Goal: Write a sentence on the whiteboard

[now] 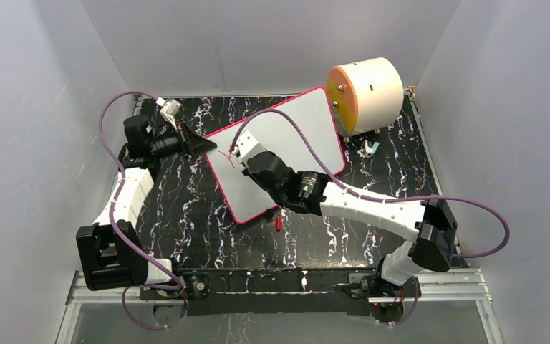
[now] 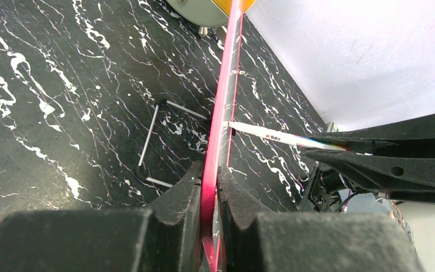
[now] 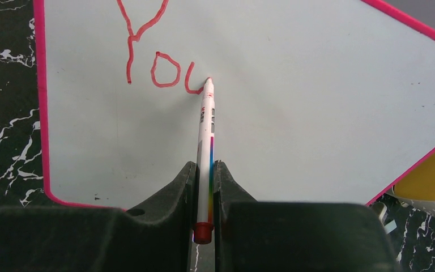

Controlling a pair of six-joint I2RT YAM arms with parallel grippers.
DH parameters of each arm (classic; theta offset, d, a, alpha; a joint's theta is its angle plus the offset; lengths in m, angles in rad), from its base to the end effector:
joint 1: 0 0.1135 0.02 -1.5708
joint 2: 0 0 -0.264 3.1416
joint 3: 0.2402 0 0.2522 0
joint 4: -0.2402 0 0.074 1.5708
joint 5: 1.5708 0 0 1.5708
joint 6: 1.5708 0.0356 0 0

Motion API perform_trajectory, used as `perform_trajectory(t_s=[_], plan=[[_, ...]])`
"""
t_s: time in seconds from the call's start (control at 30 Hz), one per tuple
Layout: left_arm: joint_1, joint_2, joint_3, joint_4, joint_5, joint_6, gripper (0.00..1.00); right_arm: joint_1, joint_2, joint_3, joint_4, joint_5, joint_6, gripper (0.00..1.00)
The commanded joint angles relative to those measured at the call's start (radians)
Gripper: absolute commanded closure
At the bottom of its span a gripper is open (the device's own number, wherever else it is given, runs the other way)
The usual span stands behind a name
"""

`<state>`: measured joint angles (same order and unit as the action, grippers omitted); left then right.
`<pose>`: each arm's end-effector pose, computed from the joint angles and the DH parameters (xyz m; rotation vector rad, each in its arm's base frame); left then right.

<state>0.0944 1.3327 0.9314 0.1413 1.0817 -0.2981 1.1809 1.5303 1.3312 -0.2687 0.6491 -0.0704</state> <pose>0.2960 -0.0035 0.3063 0.4279 1.7769 -1.1212 0.1539 0.3180 0.3415 -0.7934 1.7692 0.0729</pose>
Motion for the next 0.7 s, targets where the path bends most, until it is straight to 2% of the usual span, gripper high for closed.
perform_trajectory(t_s=[0.0,0.67], plan=[[-0.009,0.013,0.009,-0.057,-0.048,0.034,1.0,-0.014,-0.024,0.006,0.085,0.019,-0.016,1.0],[-0.009,0.011,0.009,-0.057,-0.045,0.034,1.0,-0.032,-0.017,0.014,0.078,-0.003,-0.007,1.0]])
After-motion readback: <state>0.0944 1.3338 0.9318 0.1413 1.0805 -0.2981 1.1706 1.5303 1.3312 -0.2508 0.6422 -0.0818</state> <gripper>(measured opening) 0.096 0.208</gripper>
